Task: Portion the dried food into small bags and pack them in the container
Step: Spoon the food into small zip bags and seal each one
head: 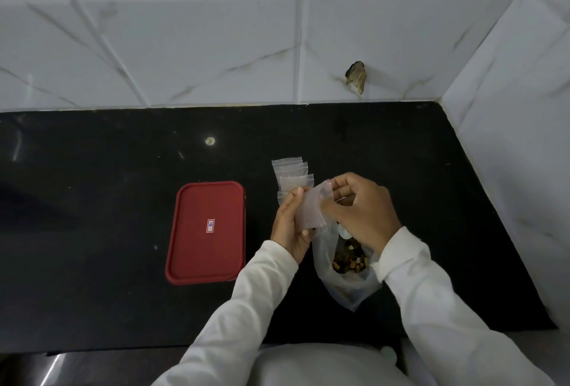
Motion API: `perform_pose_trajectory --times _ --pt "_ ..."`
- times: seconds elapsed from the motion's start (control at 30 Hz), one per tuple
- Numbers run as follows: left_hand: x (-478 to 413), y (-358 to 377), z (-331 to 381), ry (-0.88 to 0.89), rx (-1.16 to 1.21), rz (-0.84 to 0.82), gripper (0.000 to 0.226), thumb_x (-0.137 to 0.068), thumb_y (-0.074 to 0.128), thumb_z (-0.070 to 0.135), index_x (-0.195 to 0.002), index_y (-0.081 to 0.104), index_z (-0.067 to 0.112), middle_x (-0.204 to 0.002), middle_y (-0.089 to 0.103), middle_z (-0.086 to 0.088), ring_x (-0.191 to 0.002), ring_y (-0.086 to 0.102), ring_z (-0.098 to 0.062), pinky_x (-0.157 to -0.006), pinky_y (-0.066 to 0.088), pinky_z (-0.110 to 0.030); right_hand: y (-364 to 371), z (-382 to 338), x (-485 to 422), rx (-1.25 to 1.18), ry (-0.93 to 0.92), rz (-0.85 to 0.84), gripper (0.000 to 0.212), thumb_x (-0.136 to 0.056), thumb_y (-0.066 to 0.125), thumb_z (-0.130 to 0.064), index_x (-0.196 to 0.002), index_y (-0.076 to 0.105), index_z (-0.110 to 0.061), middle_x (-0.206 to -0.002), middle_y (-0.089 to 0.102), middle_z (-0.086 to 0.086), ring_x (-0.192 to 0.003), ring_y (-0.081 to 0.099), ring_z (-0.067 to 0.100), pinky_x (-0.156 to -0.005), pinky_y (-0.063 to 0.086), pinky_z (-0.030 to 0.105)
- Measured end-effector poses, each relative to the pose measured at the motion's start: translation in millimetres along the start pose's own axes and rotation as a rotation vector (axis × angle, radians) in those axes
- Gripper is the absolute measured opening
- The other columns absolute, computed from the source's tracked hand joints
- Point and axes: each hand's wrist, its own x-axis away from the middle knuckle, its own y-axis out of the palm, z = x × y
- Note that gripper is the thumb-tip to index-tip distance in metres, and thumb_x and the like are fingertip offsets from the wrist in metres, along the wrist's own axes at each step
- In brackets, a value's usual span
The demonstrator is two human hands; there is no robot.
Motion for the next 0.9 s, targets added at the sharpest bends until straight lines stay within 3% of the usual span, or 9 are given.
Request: perform_pose_trajectory --times 0.13,0.2,0.3,0.43,0.53,0.6,0.7,0.83,0.9 --pt "0.7 0.6 0.3 -0.108 0.17 0.004 0.029 -0.104 0.046 0.029 -0.12 0.059 0.008 -0.092 0.067 -0.012 -0.062 0.069 -0.013 -0.035 0.045 -0.014 -13.6 6.7 7.7 -0.168 -0.065 0.083 0.01 -0.09 0.065 -0.03 -0.097 0.068 -0.023 -0.087 0.071 -0.008 -0.08 0.067 0.001 -0.072 0.056 0.018" --pt "0.1 -2.7 -0.3 -0.146 0.237 0.025 0.031 -0.104 0.045 0.028 -0.125 0.055 0.007 -0.093 0.064 -0.012 -0.059 0.07 -0.014 -0.034 0.045 -0.016 -22.8 21.7 10.3 -0.168 -0.078 0.159 0.009 -0.093 0.062 -0.026 -0.095 0.068 -0.021 -0.082 0.07 -0.005 -0.077 0.067 0.0 -0.07 0.054 0.015" --pt "-2.3 -12.2 -5.8 -0.172 0.254 0.047 0.037 -0.101 0.051 0.03 -0.13 0.051 0.008 -0.099 0.059 -0.012 -0.059 0.071 -0.014 -0.035 0.047 -0.017 -26.3 68.4 9.0 0.279 -0.113 0.138 0.007 -0.094 0.059 -0.028 -0.088 0.063 -0.026 -0.077 0.062 -0.011 -0.074 0.062 0.001 -0.068 0.053 0.017" --pt "-4.7 -23.4 -13.8 -0.207 0.307 -0.01 0.035 -0.088 0.066 0.031 -0.109 0.065 0.003 -0.094 0.067 -0.013 -0.059 0.07 -0.012 -0.032 0.043 -0.014 -13.3 114.9 12.6 0.667 -0.039 -0.053 0.016 -0.091 0.059 -0.038 -0.103 0.063 -0.027 -0.098 0.056 -0.007 -0.094 0.052 0.009 -0.08 0.049 0.026" --pt "-0.8 -25.6 -17.3 -0.232 0.364 -0.011 0.037 -0.093 0.052 0.031 -0.092 0.073 0.001 -0.087 0.071 -0.014 -0.058 0.071 -0.013 -0.031 0.043 -0.014 -4.0 120.9 15.8 0.765 -0.069 -0.07 0.025 -0.092 0.058 -0.036 -0.116 0.06 -0.03 -0.11 0.054 -0.007 -0.103 0.045 0.01 -0.081 0.047 0.024" --pt "0.5 -26.8 -21.1 -0.236 0.371 -0.028 0.033 -0.095 0.055 0.03 -0.093 0.071 0.001 -0.087 0.071 -0.015 -0.058 0.071 -0.015 -0.031 0.044 -0.015 0.2 119.6 15.0 0.803 -0.075 -0.044 0.029 -0.092 0.058 -0.036 -0.12 0.058 -0.029 -0.113 0.054 -0.005 -0.104 0.045 0.013 -0.079 0.047 0.025" --pt "2.2 -31.5 -30.8 -0.249 0.361 -0.037 0.03 -0.089 0.058 0.027 -0.098 0.068 0.001 -0.089 0.071 -0.018 -0.061 0.072 -0.018 -0.031 0.045 -0.017 4.8 118.7 10.3 0.86 -0.078 -0.047 0.026 -0.093 0.057 -0.034 -0.118 0.061 -0.027 -0.113 0.057 -0.003 -0.104 0.046 0.016 -0.078 0.046 0.026" --pt "7.6 -31.8 -42.5 -0.275 0.308 -0.011 0.045 -0.103 0.042 0.034 -0.1 0.073 0.002 -0.09 0.072 -0.018 -0.062 0.073 -0.018 -0.032 0.045 -0.014 9.4 118.6 5.7 0.93 -0.069 -0.113 0.018 -0.094 0.054 -0.032 -0.108 0.065 -0.029 -0.106 0.061 -0.002 -0.1 0.044 0.018 -0.08 0.043 0.029" --pt "10.2 -28.2 -45.3 -0.274 0.238 0.023 0.04 -0.099 0.047 0.032 -0.099 0.074 0.003 -0.087 0.072 -0.017 -0.058 0.071 -0.016 -0.03 0.043 -0.014 6.7 119.3 7.5 0.971 -0.092 -0.129 0.015 -0.093 0.053 -0.034 -0.103 0.064 -0.032 -0.104 0.06 -0.003 -0.099 0.042 0.017 -0.08 0.041 0.03"
